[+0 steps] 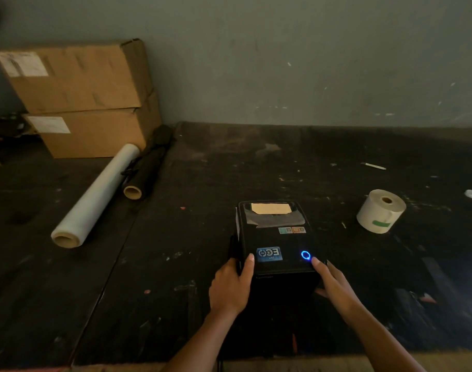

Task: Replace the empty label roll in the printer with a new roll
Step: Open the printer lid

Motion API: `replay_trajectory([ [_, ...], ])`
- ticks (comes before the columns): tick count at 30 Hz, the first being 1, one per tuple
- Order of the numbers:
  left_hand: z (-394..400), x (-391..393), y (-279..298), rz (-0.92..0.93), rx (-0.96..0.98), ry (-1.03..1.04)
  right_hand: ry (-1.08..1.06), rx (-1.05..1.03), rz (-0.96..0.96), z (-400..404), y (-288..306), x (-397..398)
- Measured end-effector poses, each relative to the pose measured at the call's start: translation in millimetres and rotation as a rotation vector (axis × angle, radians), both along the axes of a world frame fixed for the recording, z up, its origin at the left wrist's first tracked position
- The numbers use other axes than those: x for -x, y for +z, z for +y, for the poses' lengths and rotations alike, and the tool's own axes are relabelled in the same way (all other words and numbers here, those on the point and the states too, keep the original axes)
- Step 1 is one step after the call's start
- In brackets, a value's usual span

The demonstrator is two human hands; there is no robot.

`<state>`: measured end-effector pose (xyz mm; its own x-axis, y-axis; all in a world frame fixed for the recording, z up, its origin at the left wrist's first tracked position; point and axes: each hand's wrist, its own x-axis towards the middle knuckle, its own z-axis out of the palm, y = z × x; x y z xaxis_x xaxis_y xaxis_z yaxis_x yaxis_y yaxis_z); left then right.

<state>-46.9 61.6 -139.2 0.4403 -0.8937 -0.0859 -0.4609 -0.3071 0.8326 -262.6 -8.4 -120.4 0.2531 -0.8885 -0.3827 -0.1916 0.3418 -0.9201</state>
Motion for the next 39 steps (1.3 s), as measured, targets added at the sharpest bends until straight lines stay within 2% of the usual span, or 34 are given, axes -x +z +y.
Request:
replay_trajectory([
  [17,3,3,8,-0.013,-0.028,0.001,-0.037,-0.018,0.079,3,5,-3],
  [25,-2,8,19,-0.023,-0.083,0.047,-0.089,0.022,0.314,-4,24,-14],
  [30,-21,4,47,-0.067,-0.162,0.058,-0.120,0.039,0.247,-16,49,-21],
  [34,-44,-4,77,-0.194,-0.241,0.014,-0.067,0.082,0.238,-35,66,-27],
  [37,-64,-11,93,-0.295,-0.207,0.053,-0.032,0.161,0.171,-49,81,-34],
  [39,-80,-16,103,-0.245,-0.162,0.110,-0.010,0.211,0.142,-63,92,-39],
])
